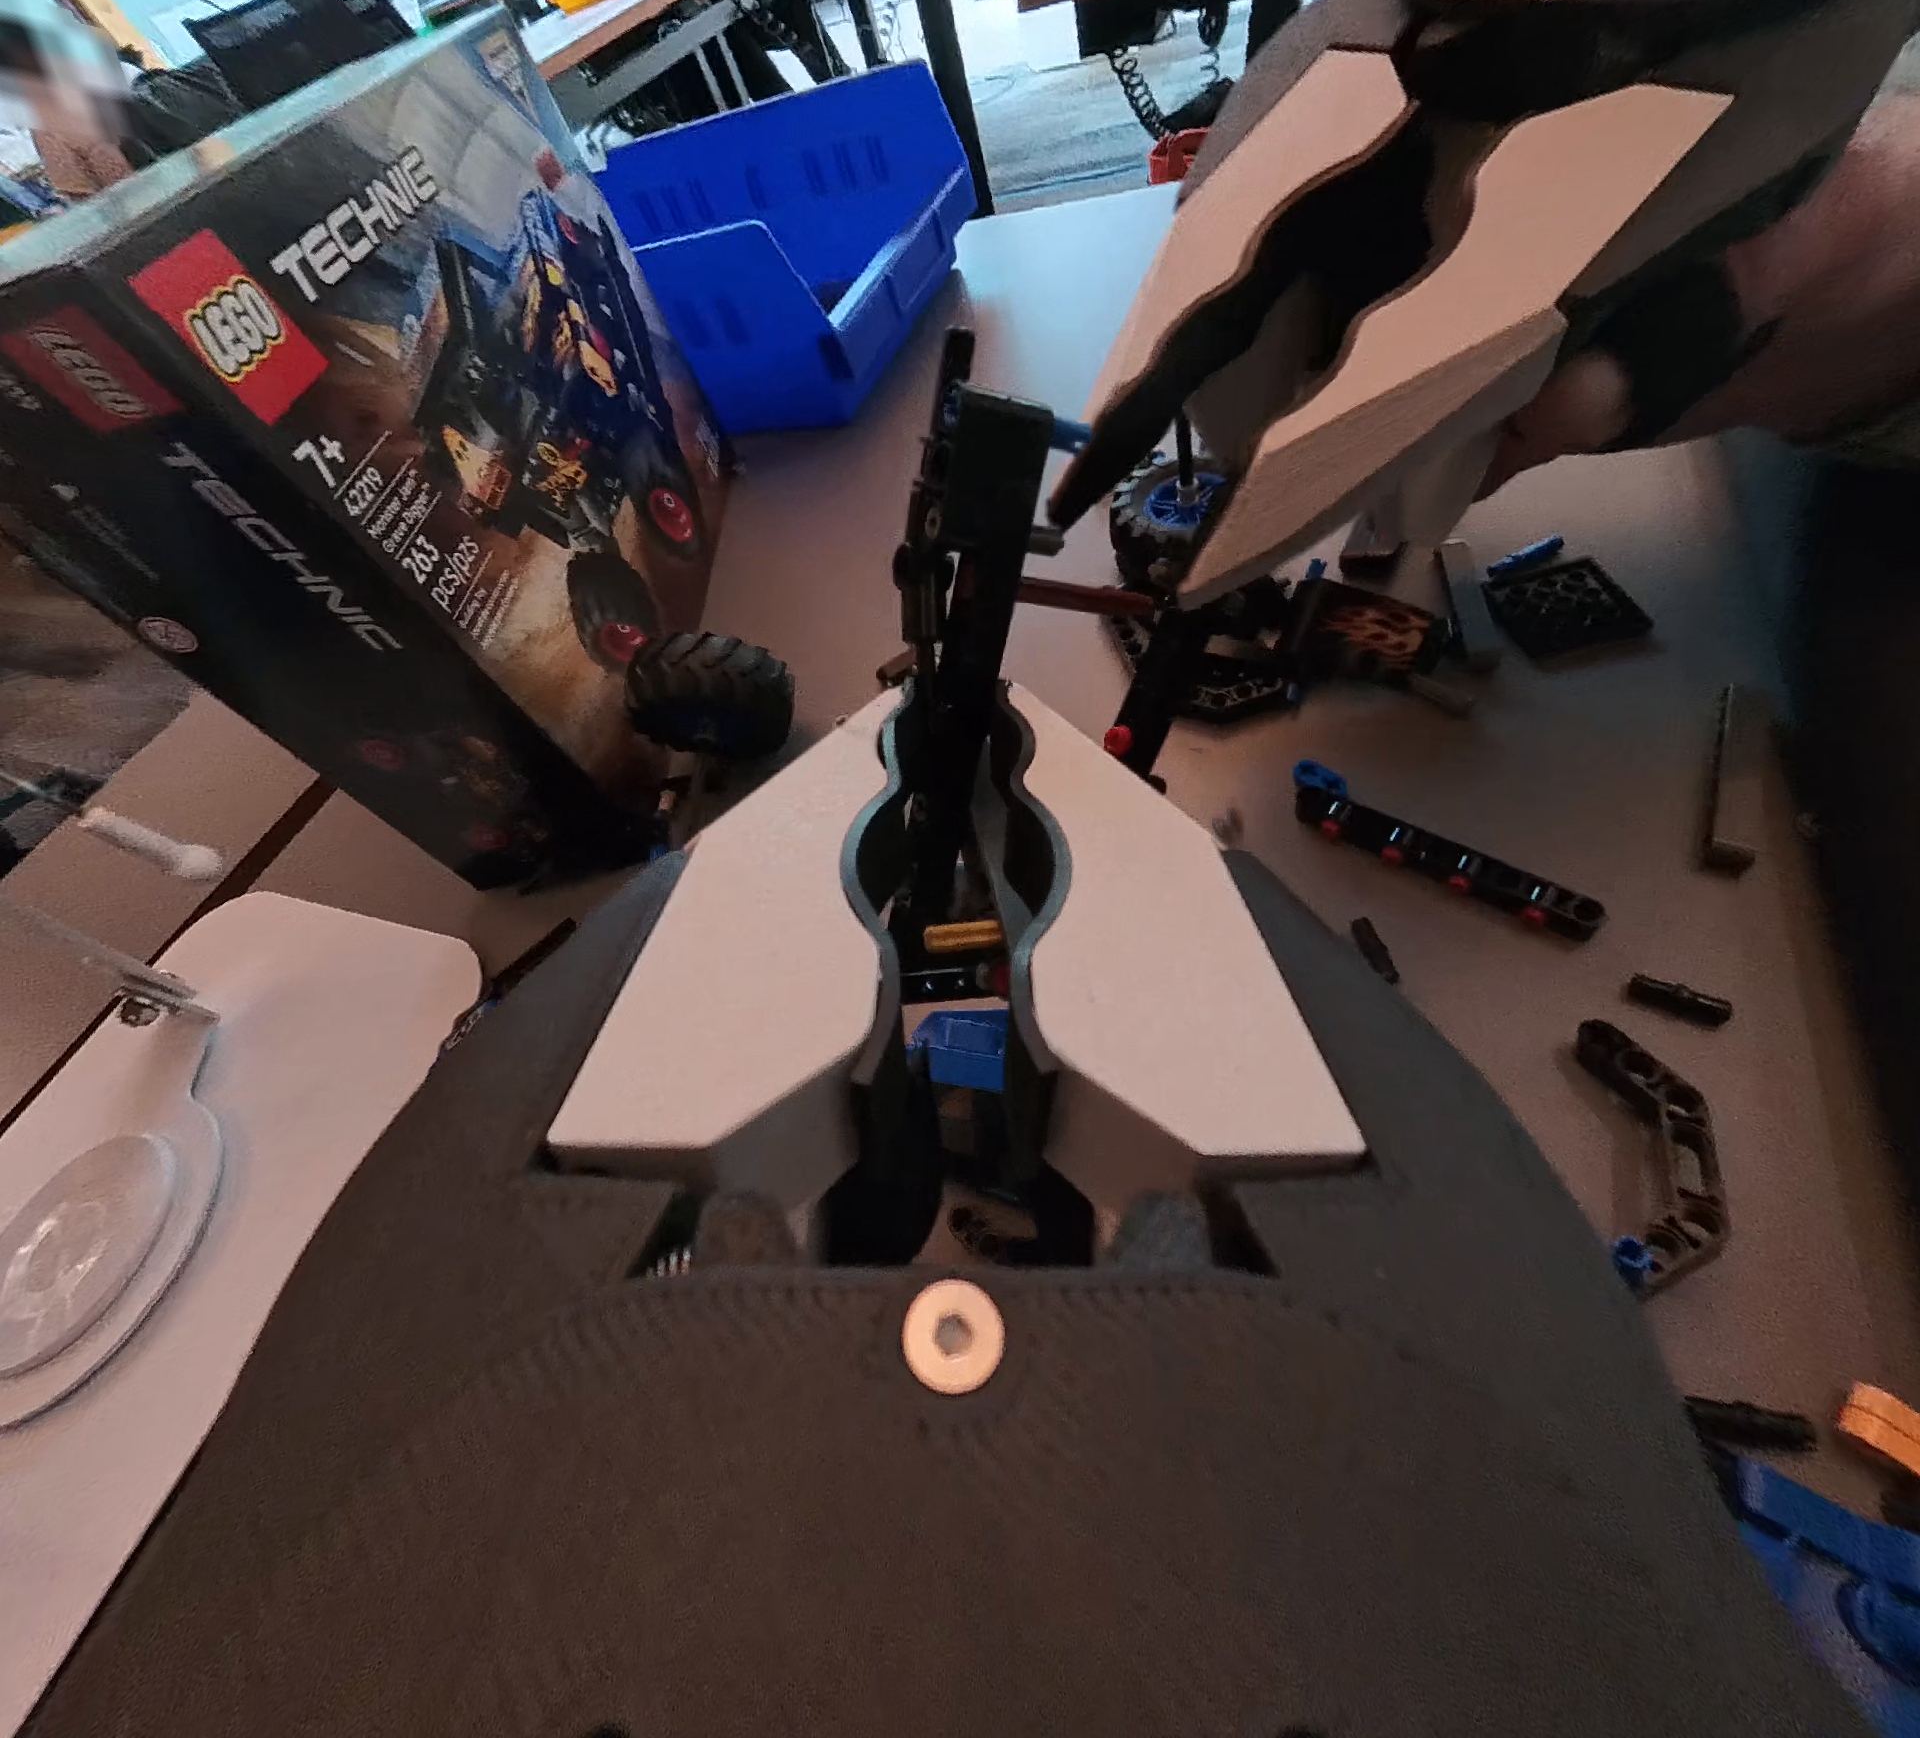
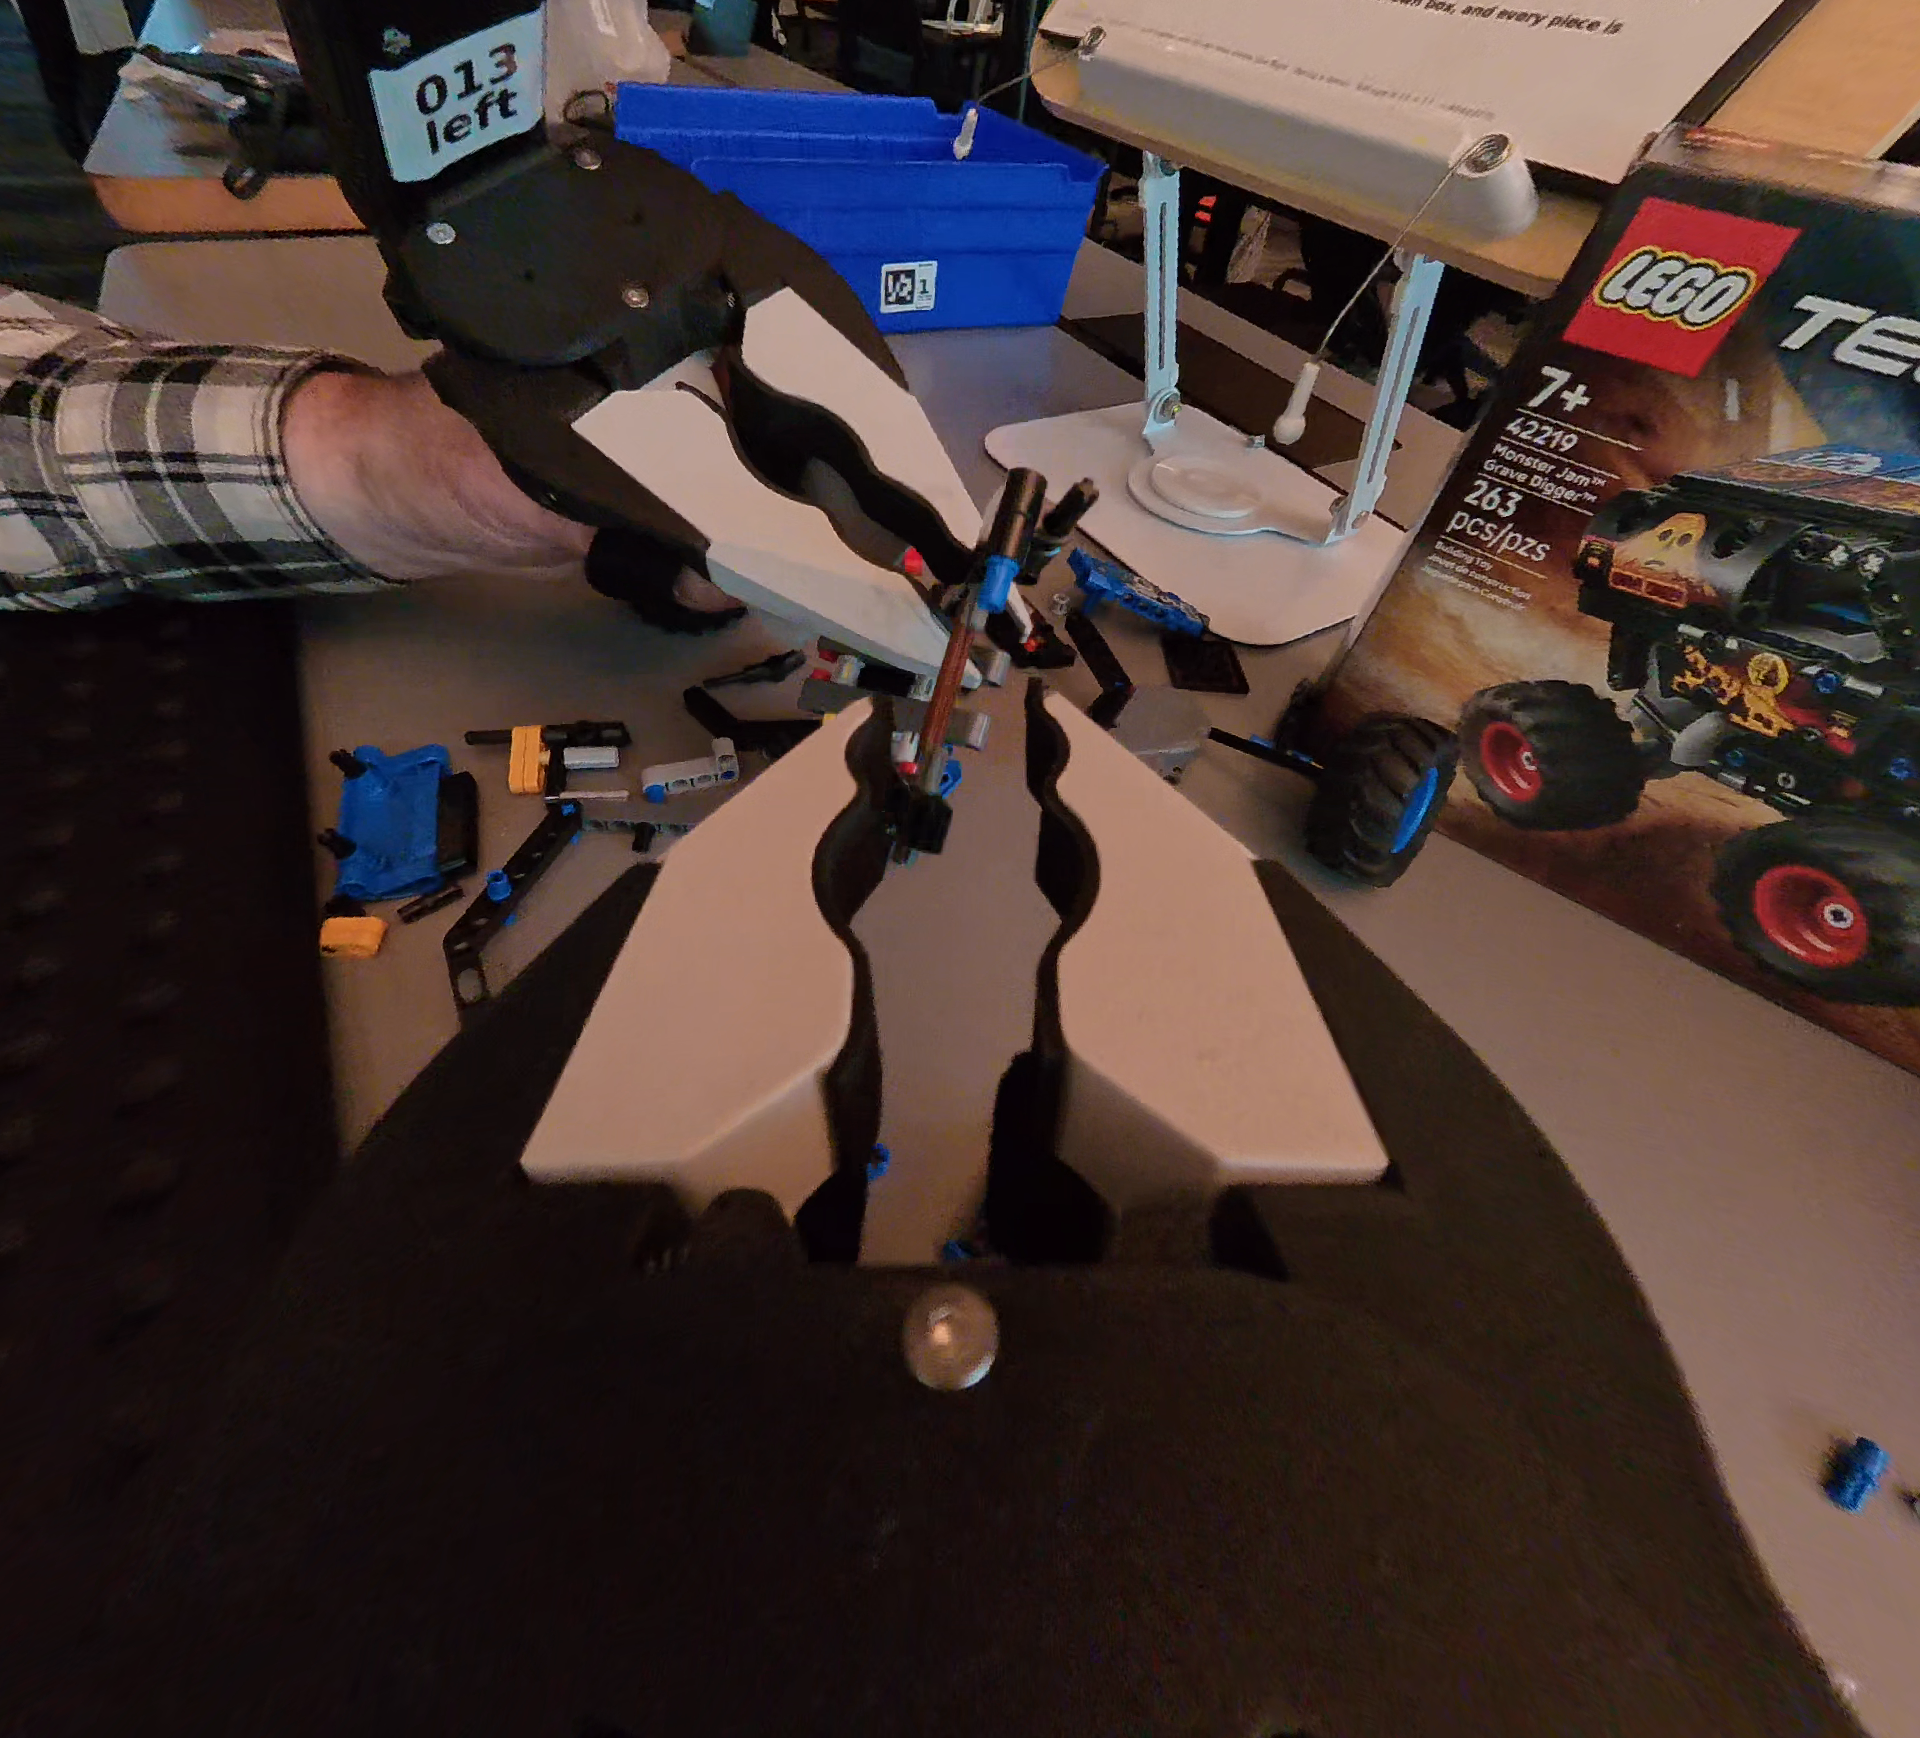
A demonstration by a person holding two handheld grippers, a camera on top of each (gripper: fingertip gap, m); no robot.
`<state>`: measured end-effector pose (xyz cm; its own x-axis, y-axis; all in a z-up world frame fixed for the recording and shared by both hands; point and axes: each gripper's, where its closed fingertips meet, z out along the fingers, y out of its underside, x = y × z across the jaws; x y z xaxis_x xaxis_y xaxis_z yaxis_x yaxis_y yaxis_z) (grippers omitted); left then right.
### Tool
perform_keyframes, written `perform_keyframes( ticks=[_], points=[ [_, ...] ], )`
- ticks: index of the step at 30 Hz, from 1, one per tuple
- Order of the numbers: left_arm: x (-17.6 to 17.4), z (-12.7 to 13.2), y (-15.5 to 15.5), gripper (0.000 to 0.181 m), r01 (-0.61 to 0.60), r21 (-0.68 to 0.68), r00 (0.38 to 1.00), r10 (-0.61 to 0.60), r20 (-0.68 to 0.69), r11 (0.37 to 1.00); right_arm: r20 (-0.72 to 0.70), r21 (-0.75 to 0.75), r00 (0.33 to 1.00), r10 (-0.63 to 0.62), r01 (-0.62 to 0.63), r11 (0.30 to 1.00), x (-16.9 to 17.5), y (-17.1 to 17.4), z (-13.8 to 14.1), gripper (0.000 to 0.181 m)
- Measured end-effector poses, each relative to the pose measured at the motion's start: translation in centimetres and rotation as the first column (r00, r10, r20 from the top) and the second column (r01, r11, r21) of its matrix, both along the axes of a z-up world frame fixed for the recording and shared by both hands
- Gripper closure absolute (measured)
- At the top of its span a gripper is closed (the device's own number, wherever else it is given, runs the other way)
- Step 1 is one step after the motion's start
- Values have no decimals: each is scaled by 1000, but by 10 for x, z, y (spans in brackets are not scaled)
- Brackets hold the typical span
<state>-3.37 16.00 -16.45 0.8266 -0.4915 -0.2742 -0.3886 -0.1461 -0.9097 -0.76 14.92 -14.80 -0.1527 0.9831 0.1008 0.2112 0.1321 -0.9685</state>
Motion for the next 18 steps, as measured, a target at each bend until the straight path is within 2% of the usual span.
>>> perform_keyframes(
  ticks=[3, 6, 7, 9, 13, 18],
  points=[
    [3, -1, 1, 171, -8, 21, 997, 10, -82, 1000, -4, -4, 1000, 0, 0, 1000, -2, -1, 1, 148],
    [9, -3, 1, 171, -3, 39, 988, 9, -152, 999, -7, -7, 1000, -7, 7, 1000, -3, -1, 2, 158],
    [10, -4, 1, 171, -5, 48, 985, 13, -173, 999, 6, -4, 1000, -8, 8, 1000, -4, -1, -1, 171],
    [12, -2, 2, 172, -8, 56, 986, 17, -164, 998, 41, 3, 999, 0, 0, 1000, -6, -2, -7, 179],
    [13, 4, 2, 164, -18, 88, 985, 33, -172, 996, 51, -16, 999, 12, -11, 1000, -6, -5, -8, 181],
    [9, 5, 8, 169, -87, 147, 956, 124, -264, 985, 61, 14, 998, -28, 27, 1000, -9, -1, -9, 181]
  ],
)
